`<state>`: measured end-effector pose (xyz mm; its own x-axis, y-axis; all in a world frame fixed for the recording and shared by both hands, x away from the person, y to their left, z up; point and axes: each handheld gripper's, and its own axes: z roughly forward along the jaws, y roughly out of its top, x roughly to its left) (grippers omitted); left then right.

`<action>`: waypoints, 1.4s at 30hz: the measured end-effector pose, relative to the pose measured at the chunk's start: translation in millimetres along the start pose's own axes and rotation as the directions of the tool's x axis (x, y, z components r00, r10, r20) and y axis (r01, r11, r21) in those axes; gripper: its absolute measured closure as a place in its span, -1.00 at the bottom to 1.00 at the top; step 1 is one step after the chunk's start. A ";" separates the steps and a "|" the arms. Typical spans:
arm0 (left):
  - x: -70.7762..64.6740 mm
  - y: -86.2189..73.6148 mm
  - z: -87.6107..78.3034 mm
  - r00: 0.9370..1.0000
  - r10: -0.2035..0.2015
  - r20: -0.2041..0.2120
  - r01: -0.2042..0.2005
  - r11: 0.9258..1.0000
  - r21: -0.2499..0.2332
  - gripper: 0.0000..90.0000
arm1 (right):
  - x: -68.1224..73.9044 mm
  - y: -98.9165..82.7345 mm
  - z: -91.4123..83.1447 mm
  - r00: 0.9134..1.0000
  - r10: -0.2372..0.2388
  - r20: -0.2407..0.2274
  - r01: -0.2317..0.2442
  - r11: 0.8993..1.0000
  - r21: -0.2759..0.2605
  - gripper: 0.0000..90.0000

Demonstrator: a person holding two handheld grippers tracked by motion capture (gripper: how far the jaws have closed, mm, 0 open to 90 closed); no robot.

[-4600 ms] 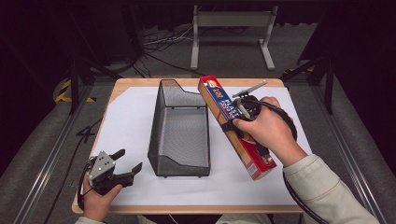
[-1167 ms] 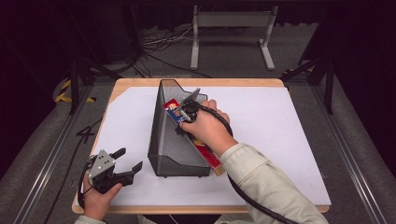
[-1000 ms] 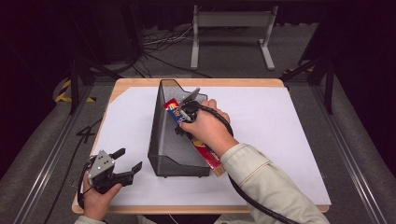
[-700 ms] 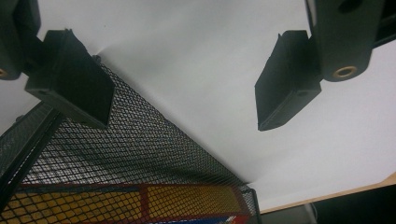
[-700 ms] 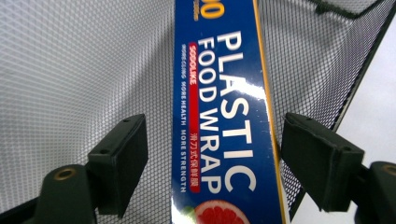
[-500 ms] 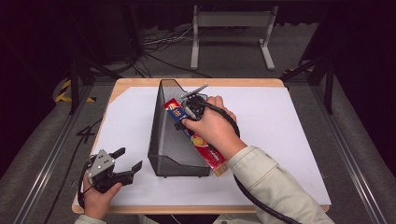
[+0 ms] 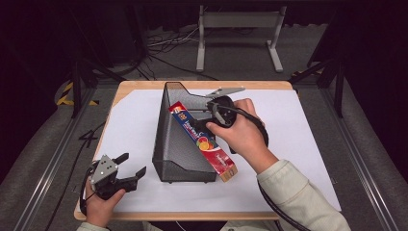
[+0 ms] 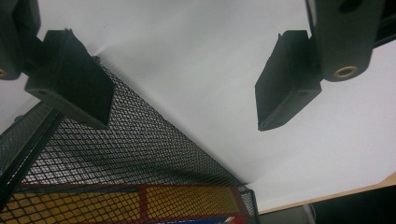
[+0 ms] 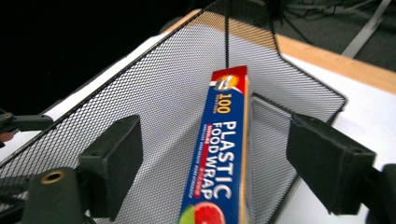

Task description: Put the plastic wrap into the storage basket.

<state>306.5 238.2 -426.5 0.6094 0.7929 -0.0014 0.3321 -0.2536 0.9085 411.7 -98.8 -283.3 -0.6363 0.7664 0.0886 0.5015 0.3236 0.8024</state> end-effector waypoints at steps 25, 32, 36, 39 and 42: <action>-2.7 0.8 2.7 1.000 -0.001 -0.005 0.001 1.000 0.006 -0.55 | -111.2 -127.3 -117.1 0.993 -0.070 0.100 0.090 0.972 -0.215 -0.61; -3.2 0.6 3.1 1.000 0.002 -0.004 -0.002 1.000 0.012 -0.55 | -131.7 -167.4 -116.7 0.992 -0.045 0.119 0.071 0.971 -0.227 -0.61; -2.8 0.3 3.6 1.000 0.000 -0.002 0.000 1.000 0.012 -0.56 | -142.8 -193.2 -108.6 0.994 0.001 0.107 0.025 0.972 -0.235 -0.61; -2.6 0.2 4.4 1.000 0.002 0.002 -0.002 1.000 0.011 -0.56 | -149.5 -211.5 -98.1 0.994 0.022 0.108 0.002 0.976 -0.218 -0.61; -2.9 0.0 4.0 1.000 -0.007 0.004 0.007 1.000 0.006 -0.56 | -150.6 -215.4 -95.3 0.994 0.011 0.109 0.013 0.977 -0.212 -0.61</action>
<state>307.6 233.8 -428.1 0.6100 0.7924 -0.0100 0.3412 -0.2513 0.9058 343.7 -336.8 -413.3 -0.5629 0.8259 0.0323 0.3577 0.2082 0.9103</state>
